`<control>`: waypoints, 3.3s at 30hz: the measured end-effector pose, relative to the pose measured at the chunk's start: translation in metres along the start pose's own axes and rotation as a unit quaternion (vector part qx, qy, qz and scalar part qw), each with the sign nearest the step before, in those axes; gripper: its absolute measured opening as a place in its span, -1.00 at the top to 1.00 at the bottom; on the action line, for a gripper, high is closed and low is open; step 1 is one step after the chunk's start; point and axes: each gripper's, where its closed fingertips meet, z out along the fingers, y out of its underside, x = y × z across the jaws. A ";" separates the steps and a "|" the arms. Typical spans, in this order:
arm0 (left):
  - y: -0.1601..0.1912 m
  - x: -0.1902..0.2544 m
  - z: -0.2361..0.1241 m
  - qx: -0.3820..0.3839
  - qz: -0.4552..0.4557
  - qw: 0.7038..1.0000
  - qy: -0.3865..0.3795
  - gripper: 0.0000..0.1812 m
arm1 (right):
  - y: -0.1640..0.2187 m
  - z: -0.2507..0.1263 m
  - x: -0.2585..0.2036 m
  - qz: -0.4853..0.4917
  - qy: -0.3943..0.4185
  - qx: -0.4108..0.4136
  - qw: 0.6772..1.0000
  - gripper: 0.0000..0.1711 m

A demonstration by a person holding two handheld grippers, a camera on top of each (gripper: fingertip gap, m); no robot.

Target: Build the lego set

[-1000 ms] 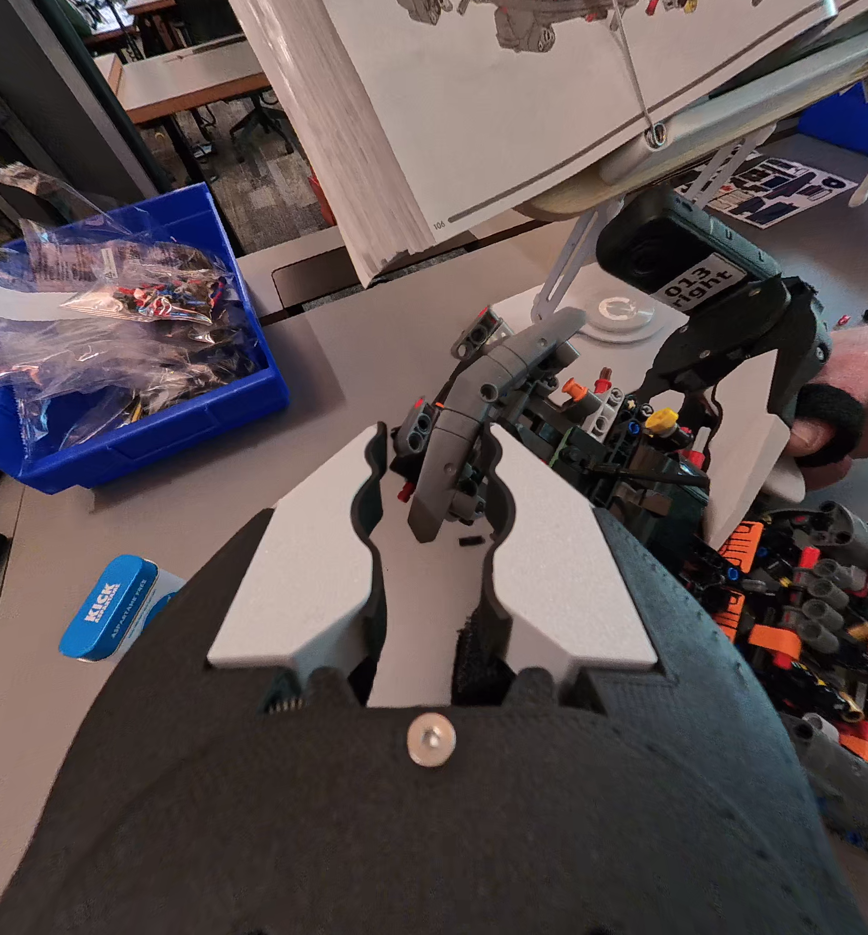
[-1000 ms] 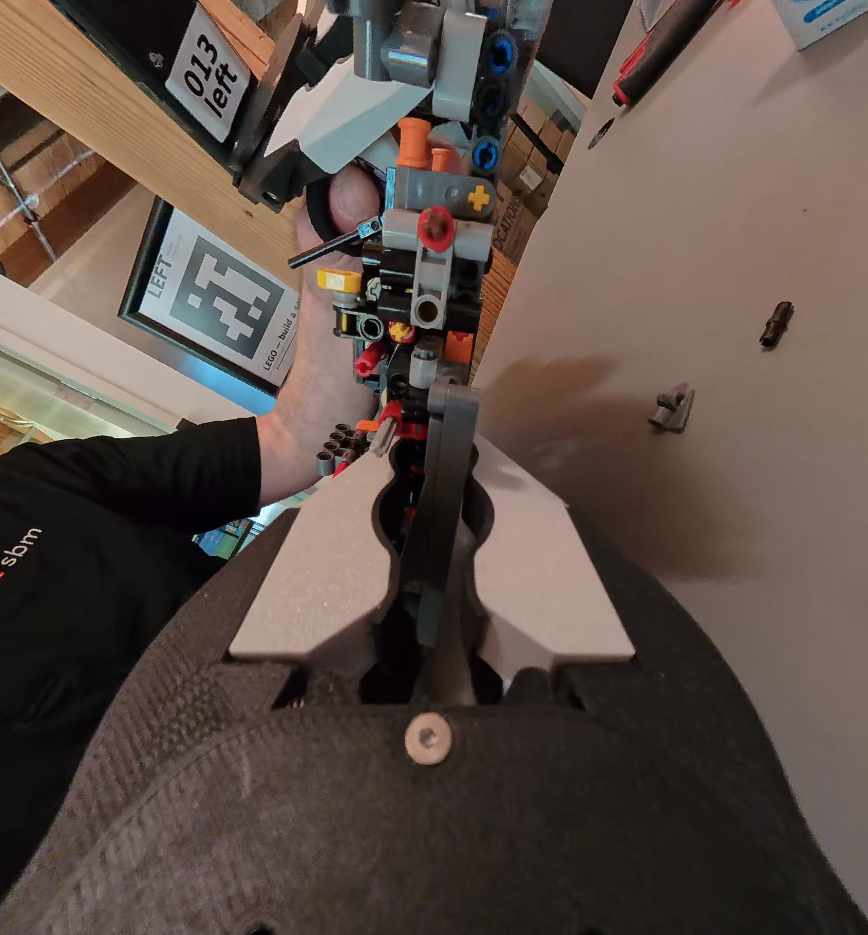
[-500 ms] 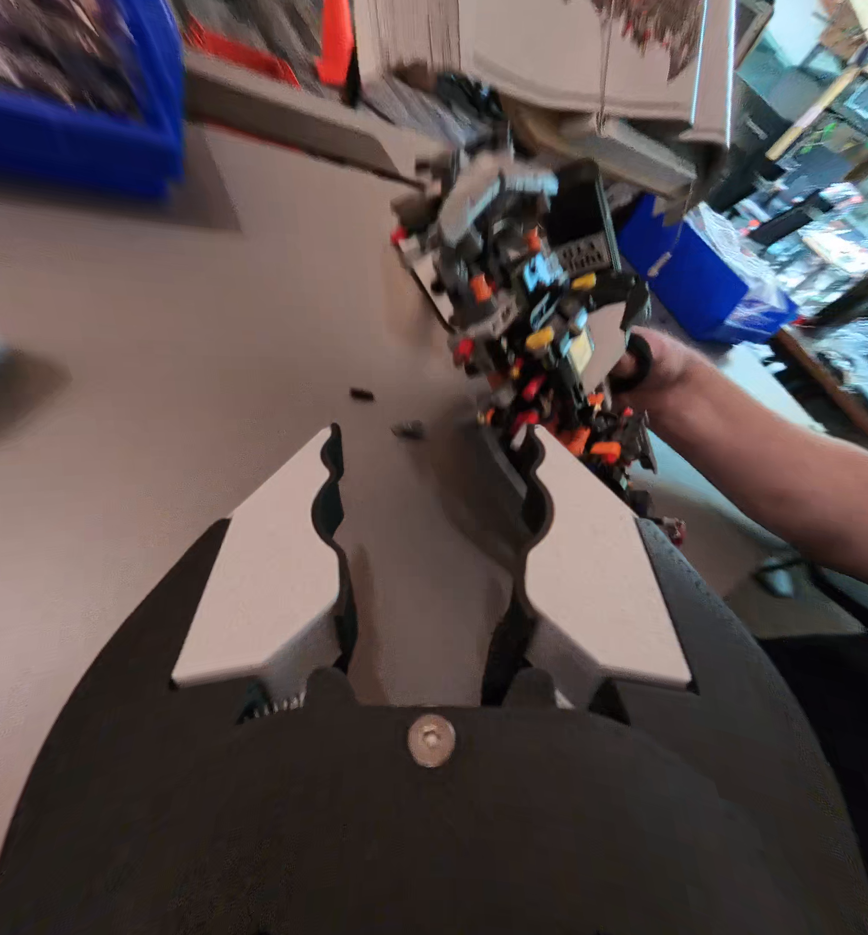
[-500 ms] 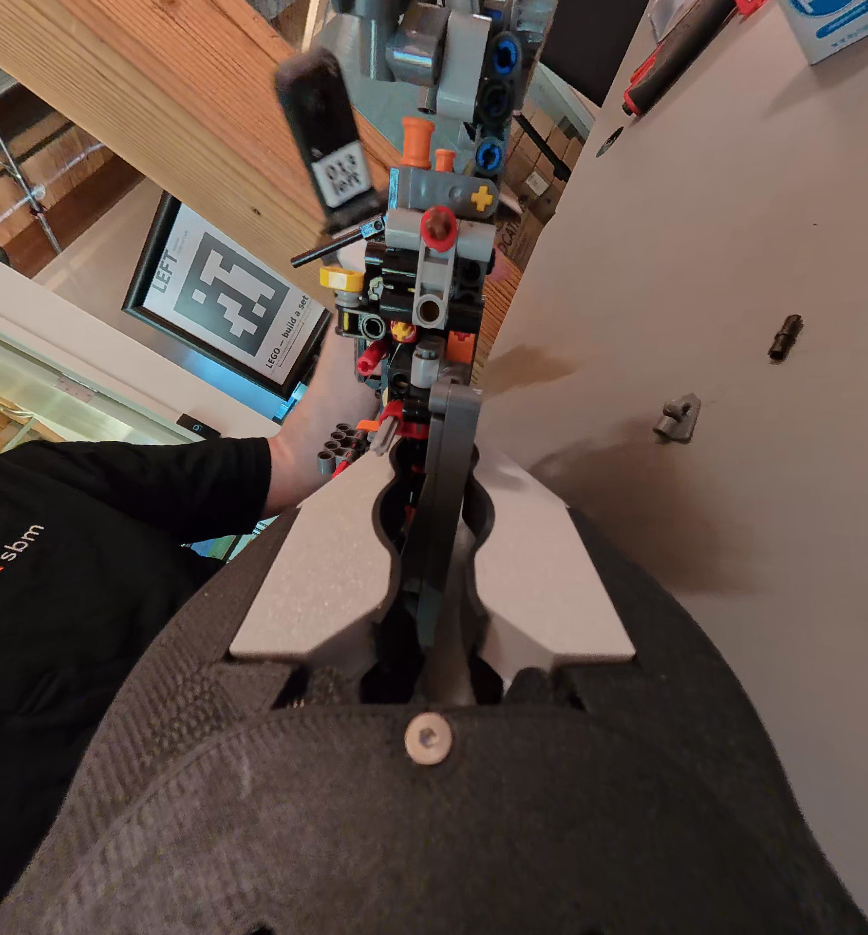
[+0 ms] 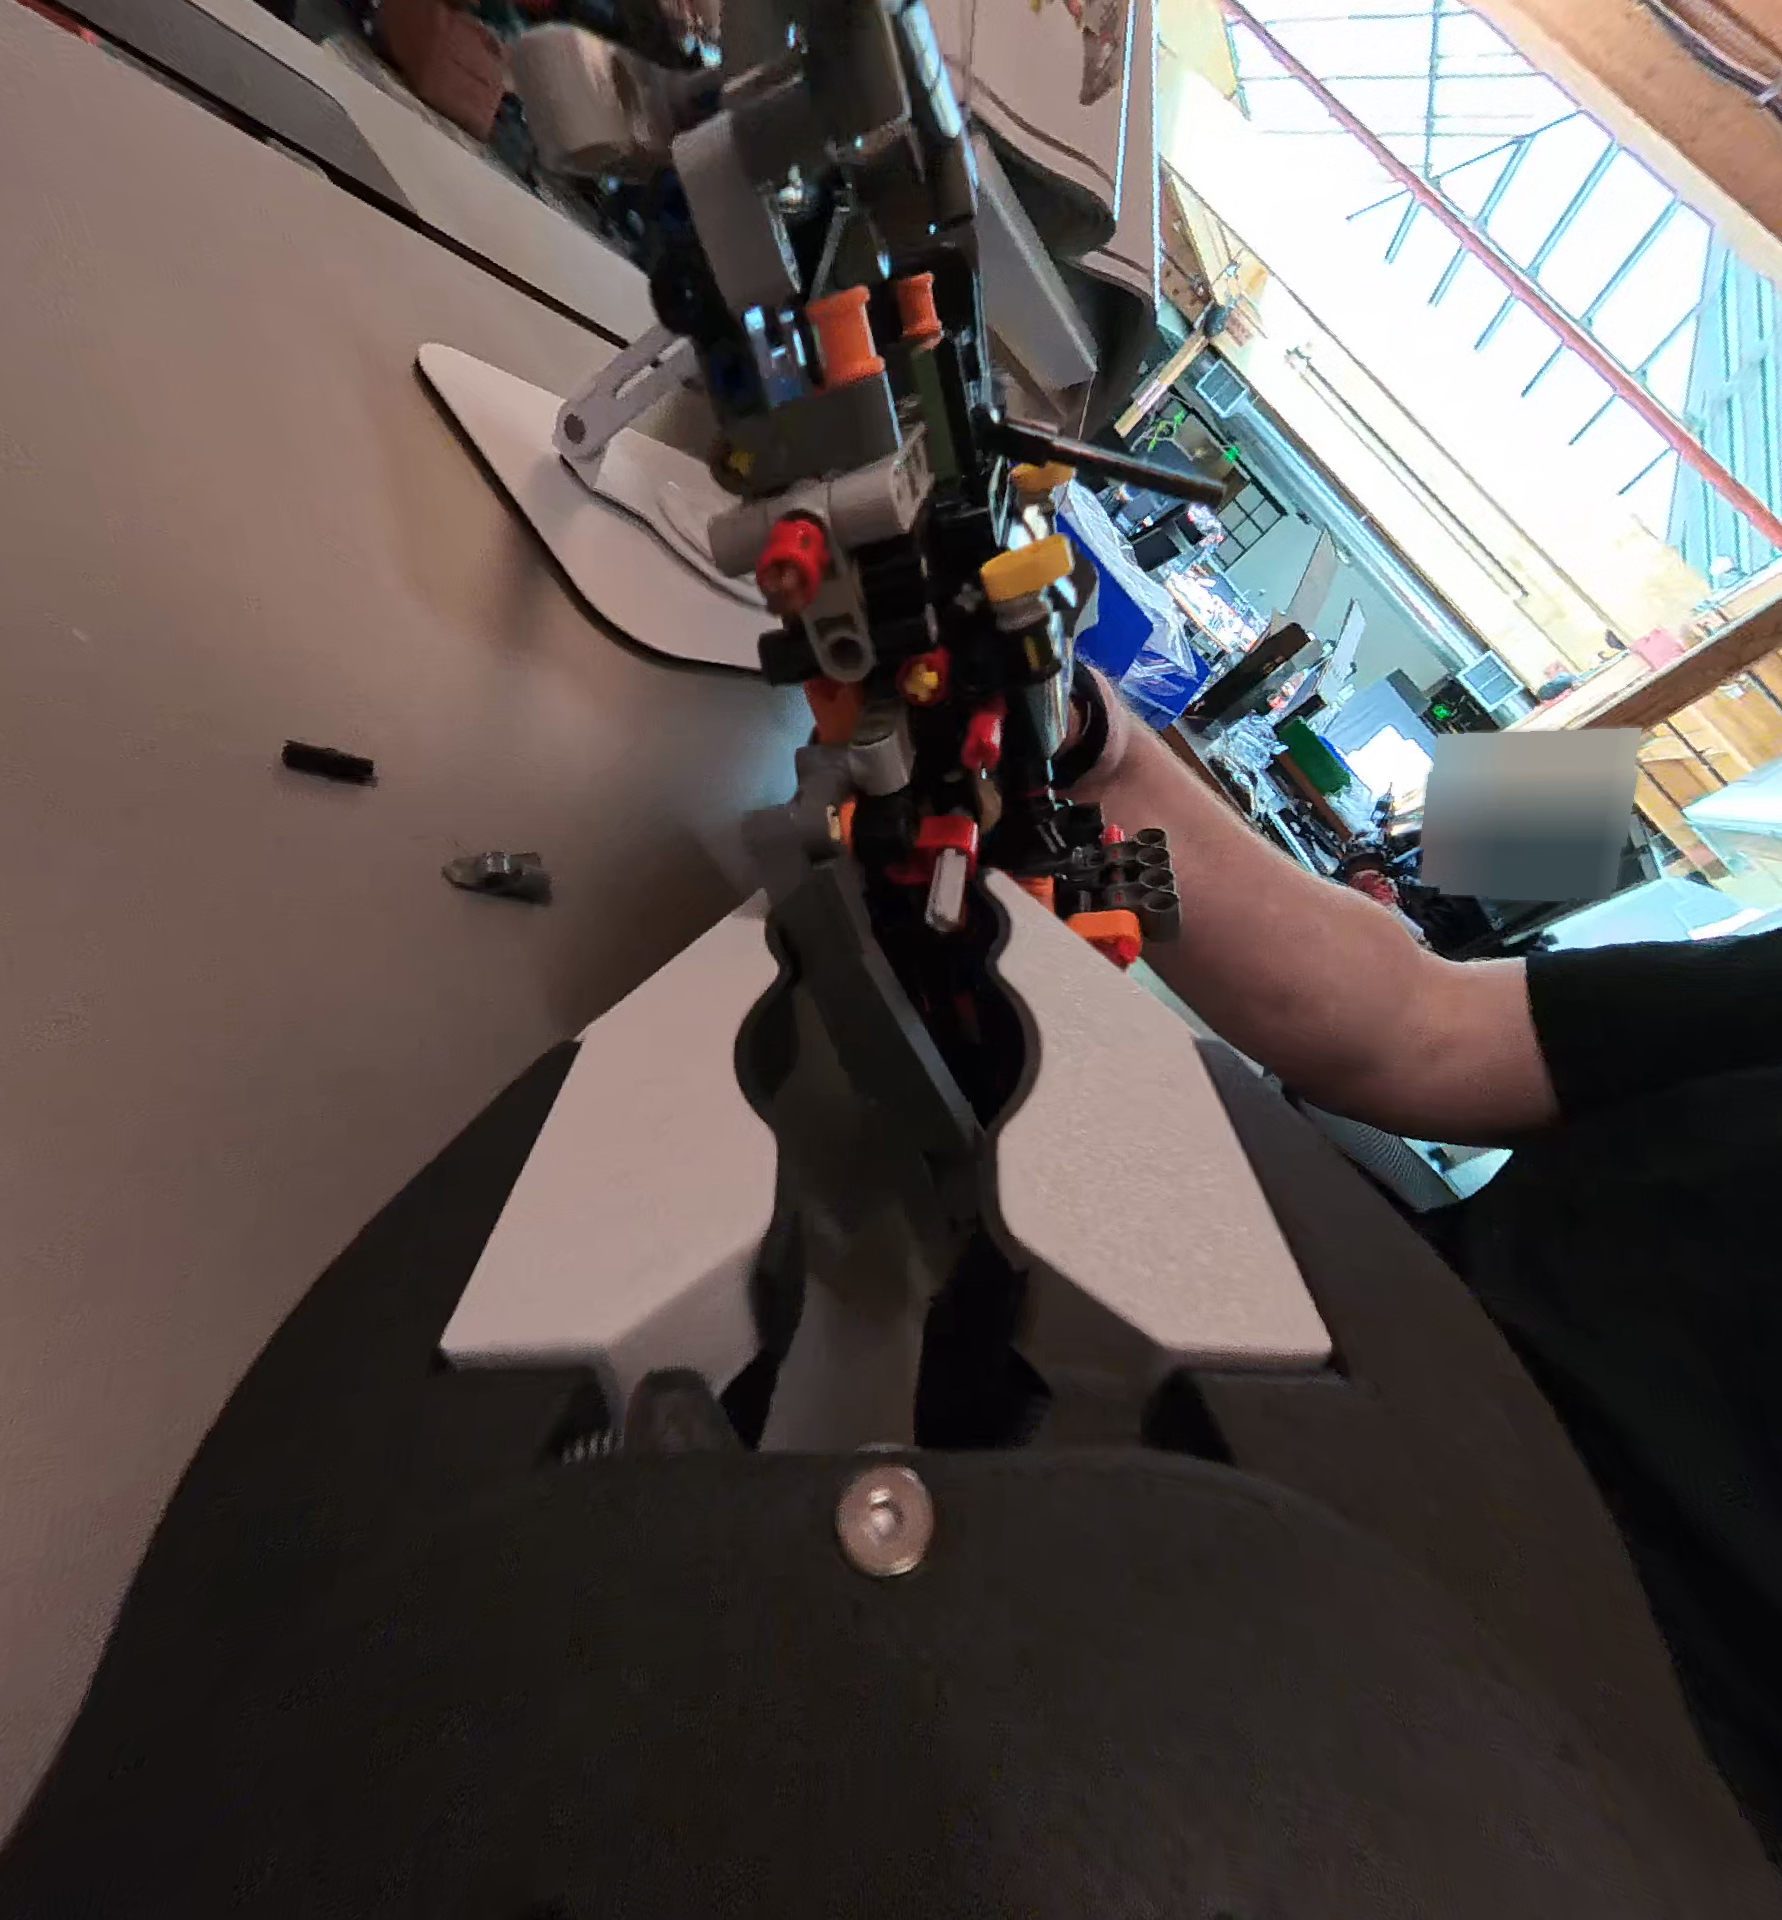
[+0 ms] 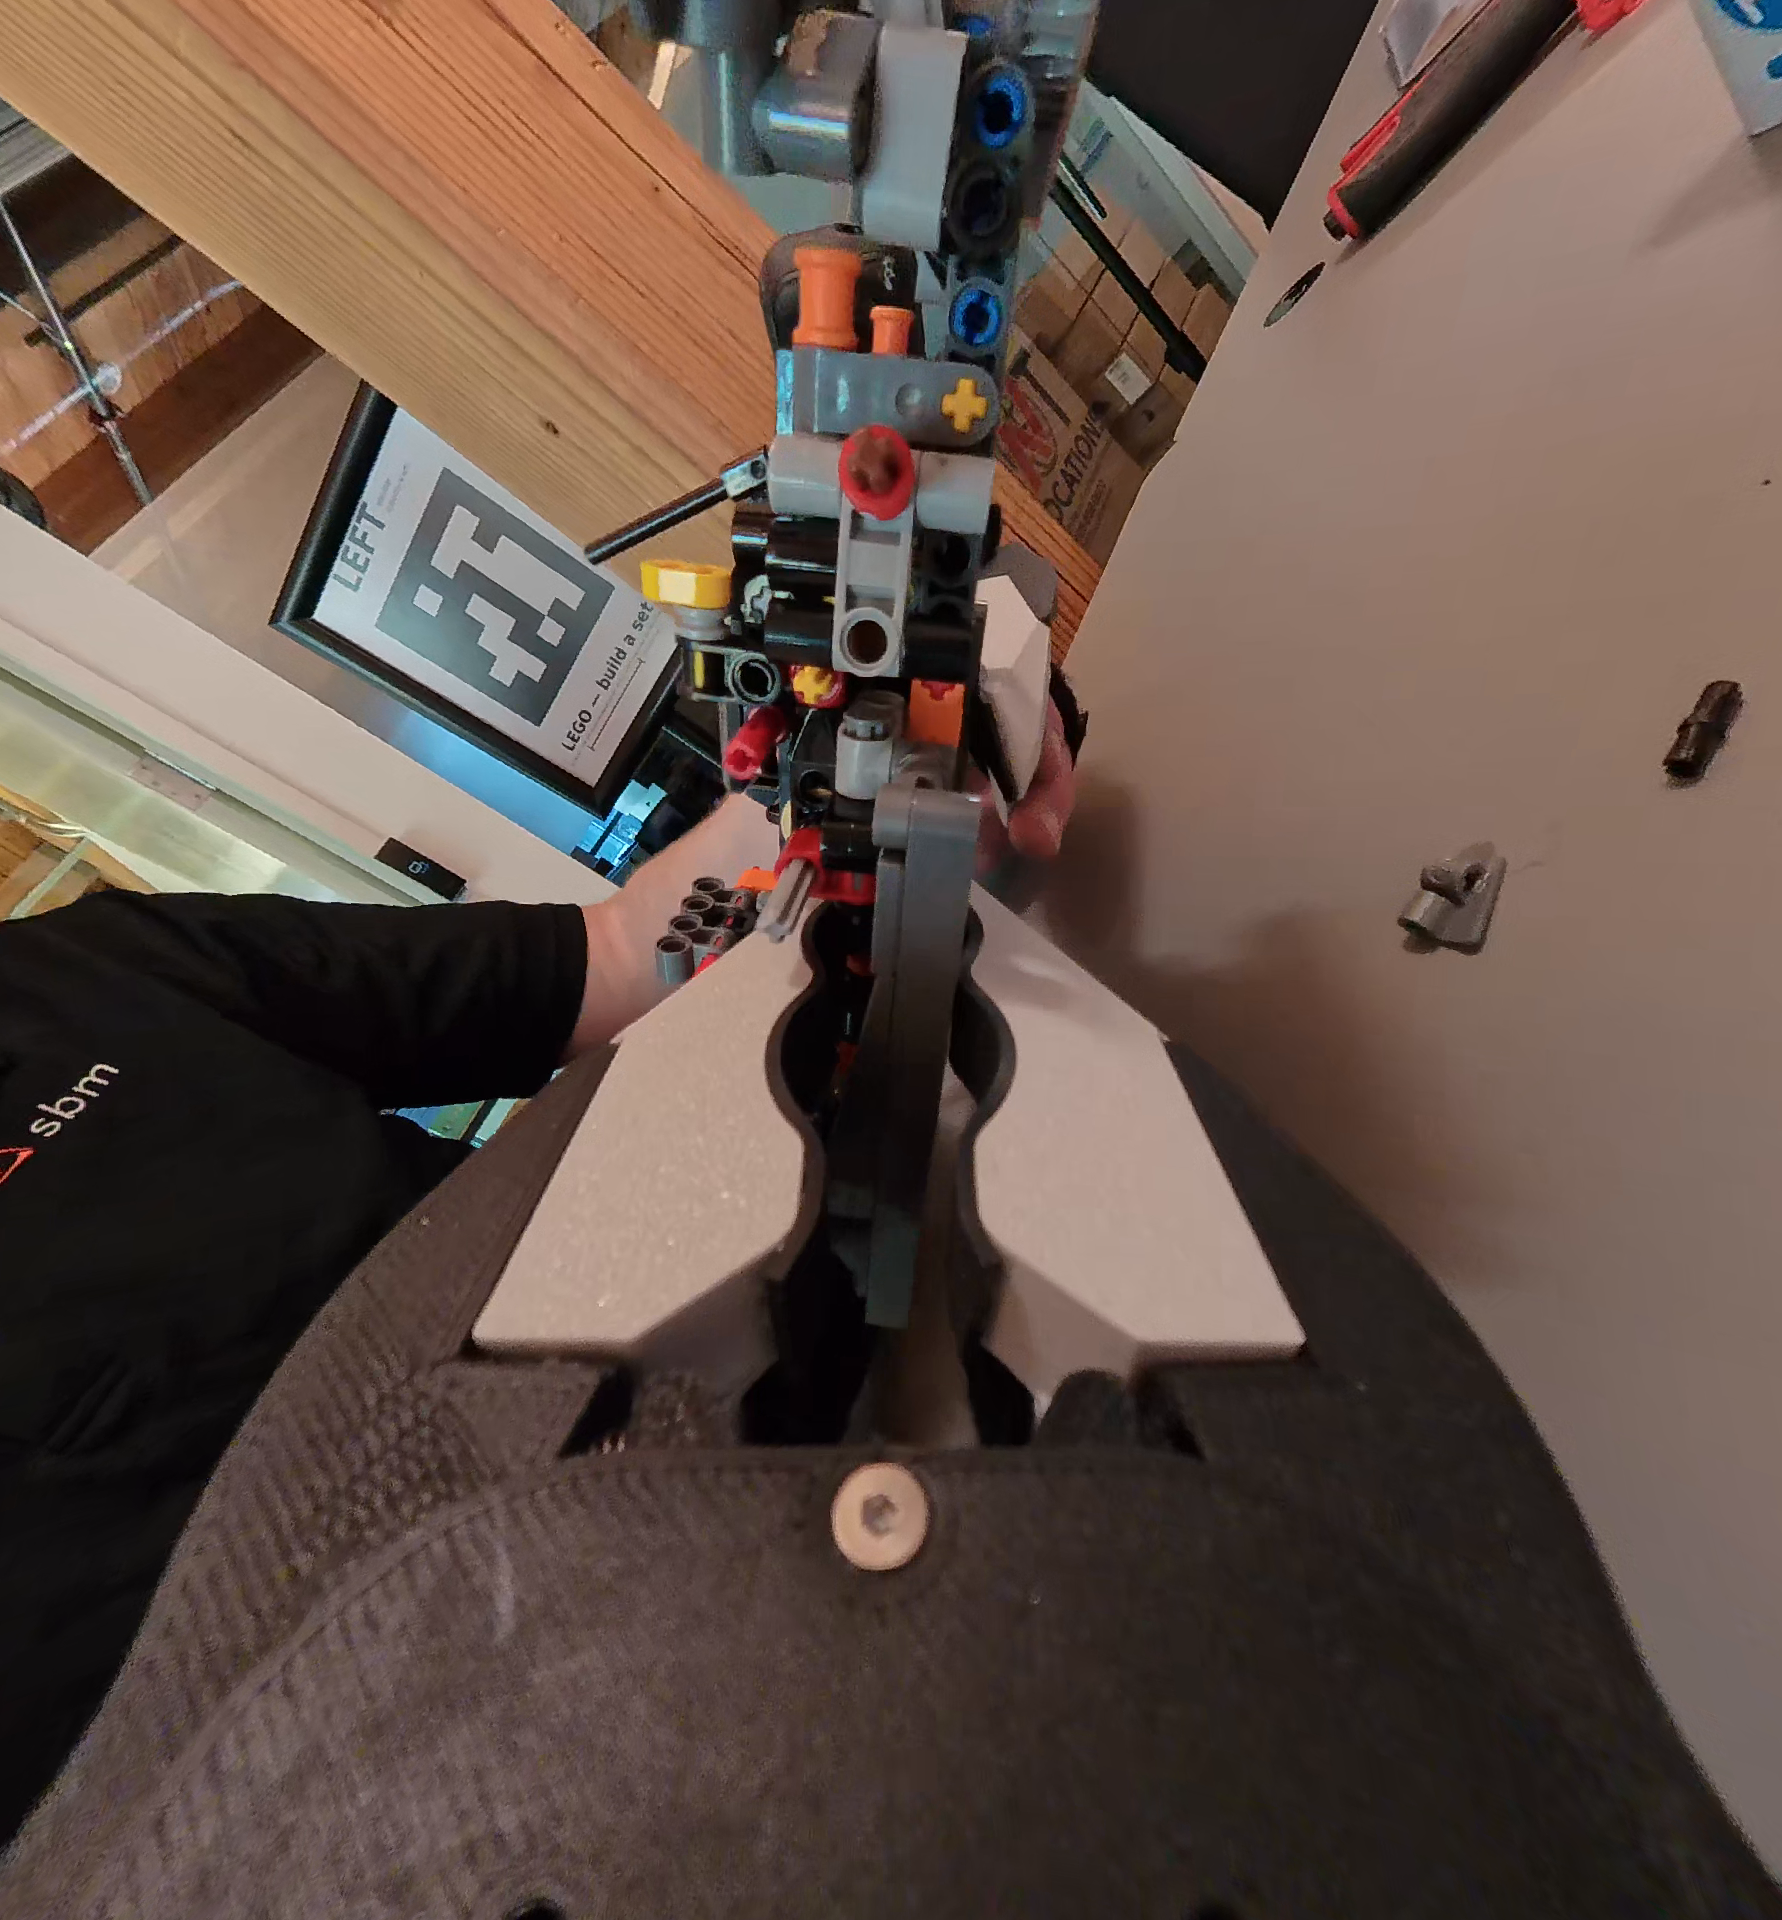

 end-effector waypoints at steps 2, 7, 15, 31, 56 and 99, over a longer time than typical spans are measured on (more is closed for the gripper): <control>-0.004 0.002 -0.002 0.013 0.001 1.000 0.007 0.72 | -0.002 0.002 -0.001 -0.003 0.001 0.002 1.000 0.84; -0.012 0.006 -0.010 0.026 0.024 0.999 0.006 0.74 | -0.009 0.009 -0.007 -0.008 0.006 0.016 1.000 0.84; -0.027 0.024 -0.021 0.035 0.069 0.997 0.028 0.79 | -0.019 0.017 -0.026 -0.049 0.007 0.041 0.998 0.85; -0.048 0.063 -0.020 0.027 0.213 0.976 0.041 0.83 | -0.029 0.012 -0.062 -0.169 0.006 0.031 0.985 0.84; -0.049 0.092 -0.001 0.005 0.378 0.925 0.035 0.85 | -0.023 -0.007 -0.082 -0.301 0.015 -0.013 0.954 0.83; -0.017 0.142 0.081 -0.020 0.643 0.761 0.078 0.81 | 0.025 -0.089 -0.132 -0.516 0.233 -0.056 0.822 0.83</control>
